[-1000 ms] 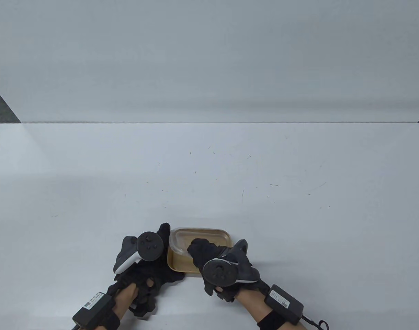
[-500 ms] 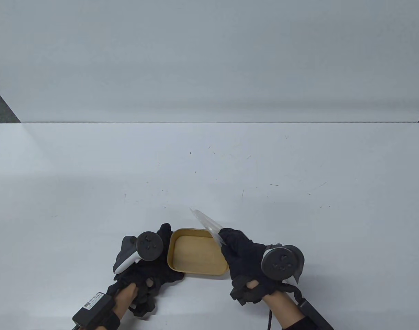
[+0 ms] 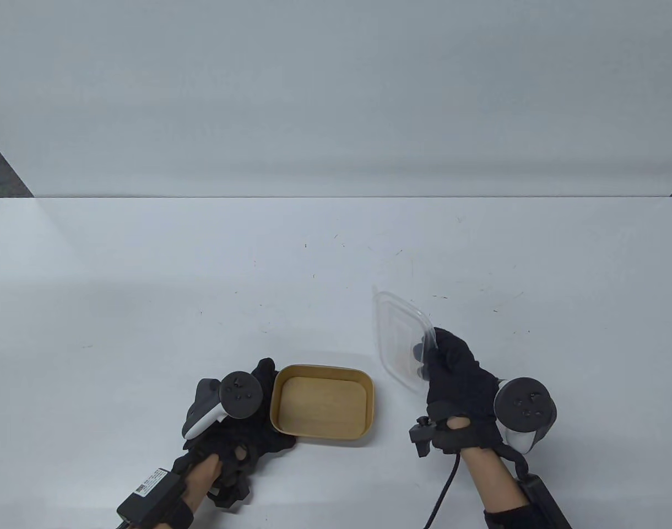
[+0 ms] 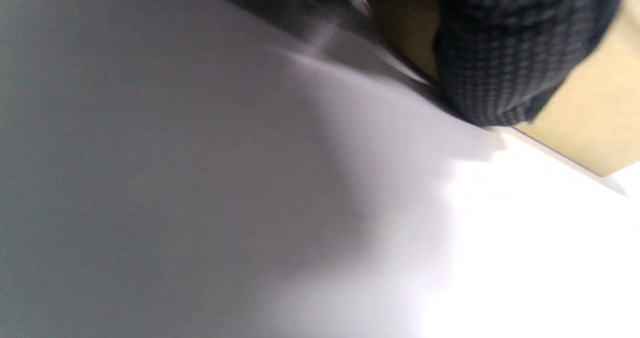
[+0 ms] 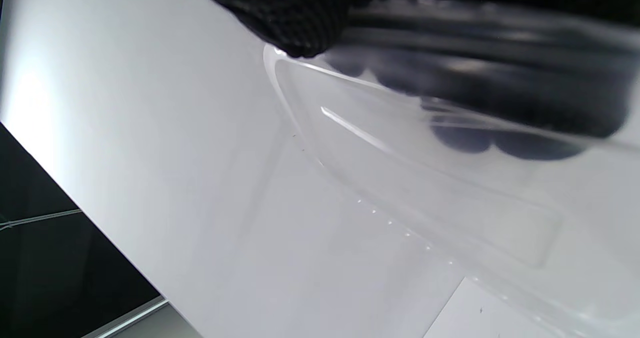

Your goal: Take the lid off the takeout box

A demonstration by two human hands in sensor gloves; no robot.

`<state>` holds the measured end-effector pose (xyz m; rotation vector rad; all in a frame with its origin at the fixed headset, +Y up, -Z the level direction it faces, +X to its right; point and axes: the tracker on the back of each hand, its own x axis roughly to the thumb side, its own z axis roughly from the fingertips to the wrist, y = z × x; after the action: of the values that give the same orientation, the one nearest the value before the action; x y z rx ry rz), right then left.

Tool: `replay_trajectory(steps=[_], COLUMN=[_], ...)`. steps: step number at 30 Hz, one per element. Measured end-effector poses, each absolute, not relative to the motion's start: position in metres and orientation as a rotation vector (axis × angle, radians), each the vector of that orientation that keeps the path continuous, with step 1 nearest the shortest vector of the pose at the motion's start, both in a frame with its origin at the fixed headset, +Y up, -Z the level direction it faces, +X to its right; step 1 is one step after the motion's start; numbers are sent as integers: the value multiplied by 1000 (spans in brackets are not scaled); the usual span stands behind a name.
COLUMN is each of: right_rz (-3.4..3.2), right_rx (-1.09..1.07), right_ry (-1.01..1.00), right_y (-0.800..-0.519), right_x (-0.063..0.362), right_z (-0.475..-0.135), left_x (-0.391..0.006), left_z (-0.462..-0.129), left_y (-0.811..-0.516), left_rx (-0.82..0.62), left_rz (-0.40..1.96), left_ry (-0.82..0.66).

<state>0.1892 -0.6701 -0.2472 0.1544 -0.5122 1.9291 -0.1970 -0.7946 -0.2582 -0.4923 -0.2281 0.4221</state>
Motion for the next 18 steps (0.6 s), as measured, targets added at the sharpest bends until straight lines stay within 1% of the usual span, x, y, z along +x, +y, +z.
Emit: replay_trajectory(steps=[1,2,3,5,8,11,13,15,16,17,18], right_rz=[1927,1923,1929,1948,1918,1889,1950,2091,2144,2285,2372], right_rx=[137,69,30,-59,-233,-323,-403,-450,-460,-481,-464], right_ry=[-498,-390,-332,-154,4,131,142,90,65,-32,-79], right_y=[-670,-671,-673,-681,-701,-725,-739,-742,-742,-736,-733], right_x=[191,197,200,208,220,228,233,234,234,233,231], right_z=[-249,-255,-260,-272,-283,-291,-294,-294,-293,-291,-290], left_x=[-197,-197,-197,-197,-197,-196,-196,-196,-197,-197,-197], left_z=[-258,-258,-258,-258,-258,-258,-258,-258,-258,-259,-259], left_y=[-795,-795,-795,-795,-795,-795,-795,-795,-795,-795,-795], left_rx=[-492,-493,-493,-493,-493,-494,-495,-498,-501,-504,-506], left_rz=[422,421,421,420,419,420,421,423,427,433,436], left_ry=[-228,-228,-228,-228,-229,-229,-229,-229,-229,-230,-231])
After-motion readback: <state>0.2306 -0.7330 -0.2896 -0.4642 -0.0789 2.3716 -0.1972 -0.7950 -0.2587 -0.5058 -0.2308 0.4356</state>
